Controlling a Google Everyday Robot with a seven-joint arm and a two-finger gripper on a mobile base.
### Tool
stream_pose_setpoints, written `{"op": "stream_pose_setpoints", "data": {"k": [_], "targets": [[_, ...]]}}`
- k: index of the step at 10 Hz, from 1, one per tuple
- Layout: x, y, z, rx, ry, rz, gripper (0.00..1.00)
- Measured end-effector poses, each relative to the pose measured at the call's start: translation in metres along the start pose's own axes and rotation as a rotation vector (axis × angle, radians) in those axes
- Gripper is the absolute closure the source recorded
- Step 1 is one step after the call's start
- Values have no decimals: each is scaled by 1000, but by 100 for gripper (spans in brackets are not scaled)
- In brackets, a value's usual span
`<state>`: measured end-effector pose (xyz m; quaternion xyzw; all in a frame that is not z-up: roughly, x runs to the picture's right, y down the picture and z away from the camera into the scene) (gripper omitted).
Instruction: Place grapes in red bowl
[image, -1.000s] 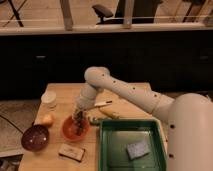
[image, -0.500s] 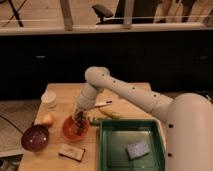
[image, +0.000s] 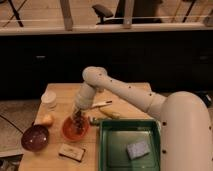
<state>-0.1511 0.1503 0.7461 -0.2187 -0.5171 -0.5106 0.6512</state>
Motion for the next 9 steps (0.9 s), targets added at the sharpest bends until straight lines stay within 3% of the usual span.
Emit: {"op": "stream_pose_setpoints", "data": {"k": [9], "targets": [[-2,-6,4,-9,-13,-14,20]]}}
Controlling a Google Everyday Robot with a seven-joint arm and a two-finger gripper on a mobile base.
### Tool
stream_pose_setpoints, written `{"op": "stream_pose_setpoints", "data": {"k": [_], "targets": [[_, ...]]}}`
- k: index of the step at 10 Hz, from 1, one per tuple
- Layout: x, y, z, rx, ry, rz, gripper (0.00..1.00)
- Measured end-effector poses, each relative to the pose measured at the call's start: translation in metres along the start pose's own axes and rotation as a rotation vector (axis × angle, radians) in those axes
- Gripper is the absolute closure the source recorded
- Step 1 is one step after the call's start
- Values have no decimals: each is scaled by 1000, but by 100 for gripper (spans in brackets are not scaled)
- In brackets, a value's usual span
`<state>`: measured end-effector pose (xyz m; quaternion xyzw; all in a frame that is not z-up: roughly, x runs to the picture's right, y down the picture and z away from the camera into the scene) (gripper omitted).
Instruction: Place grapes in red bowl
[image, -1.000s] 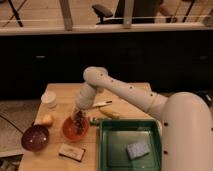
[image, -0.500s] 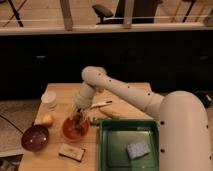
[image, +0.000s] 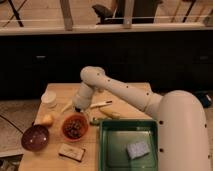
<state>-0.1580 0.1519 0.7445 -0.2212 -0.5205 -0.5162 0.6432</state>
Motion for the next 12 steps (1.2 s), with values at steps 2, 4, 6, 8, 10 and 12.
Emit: {"op": "stream_pose_setpoints", "data": {"k": [2,4,6,8,10,12], "targets": [[-2,-1,-1,-5,2,-8,20],[-4,-3,-2,-8,6,-16,20],[-3,-4,-2,-7,7,-17,20],[-3,-4,-1,-7,7,-17,20],[-3,-4,-1,-7,7,-17,20],[-3,-4,-1,-7,7,-17,20]]}}
